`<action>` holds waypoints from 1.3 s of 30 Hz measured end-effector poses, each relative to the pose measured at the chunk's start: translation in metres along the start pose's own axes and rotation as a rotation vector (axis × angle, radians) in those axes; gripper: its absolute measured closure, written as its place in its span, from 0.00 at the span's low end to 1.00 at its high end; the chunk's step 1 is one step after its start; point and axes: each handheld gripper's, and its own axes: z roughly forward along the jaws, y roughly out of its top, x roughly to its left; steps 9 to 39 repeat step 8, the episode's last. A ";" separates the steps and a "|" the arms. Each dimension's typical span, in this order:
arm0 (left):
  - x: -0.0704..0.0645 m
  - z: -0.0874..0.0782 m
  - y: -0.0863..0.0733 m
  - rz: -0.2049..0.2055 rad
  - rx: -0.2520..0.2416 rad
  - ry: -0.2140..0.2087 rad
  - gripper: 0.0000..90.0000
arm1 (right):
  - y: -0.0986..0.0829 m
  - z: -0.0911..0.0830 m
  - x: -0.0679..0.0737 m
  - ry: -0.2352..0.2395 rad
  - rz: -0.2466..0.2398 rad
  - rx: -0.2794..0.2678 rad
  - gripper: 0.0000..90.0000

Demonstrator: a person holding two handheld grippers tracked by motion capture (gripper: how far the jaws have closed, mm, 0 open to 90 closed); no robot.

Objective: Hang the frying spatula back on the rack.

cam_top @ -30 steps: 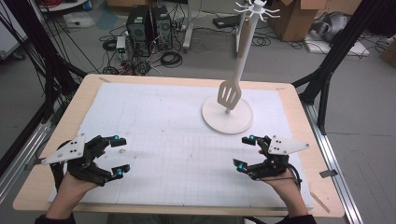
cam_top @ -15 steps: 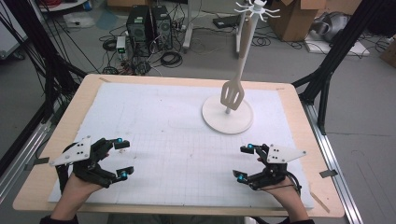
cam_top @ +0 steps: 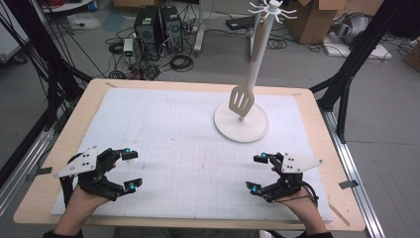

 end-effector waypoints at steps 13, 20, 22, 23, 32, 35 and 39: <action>0.000 0.001 -0.002 -0.002 0.003 0.001 0.17 | 0.000 0.001 0.000 0.022 0.005 0.001 0.13; 0.000 0.001 -0.002 -0.002 0.003 0.001 0.17 | 0.000 0.001 0.000 0.022 0.005 0.001 0.13; 0.000 0.001 -0.002 -0.002 0.003 0.001 0.17 | 0.000 0.001 0.000 0.022 0.005 0.001 0.13; 0.000 0.001 -0.002 -0.002 0.003 0.001 0.17 | 0.000 0.001 0.000 0.022 0.005 0.001 0.13; 0.000 0.001 -0.002 -0.002 0.003 0.001 0.17 | 0.000 0.001 0.000 0.022 0.005 0.001 0.13; 0.000 0.001 -0.002 -0.002 0.003 0.001 0.17 | 0.000 0.001 0.000 0.022 0.005 0.001 0.13; 0.000 0.001 -0.002 -0.002 0.003 0.001 0.17 | 0.000 0.001 0.000 0.022 0.005 0.001 0.13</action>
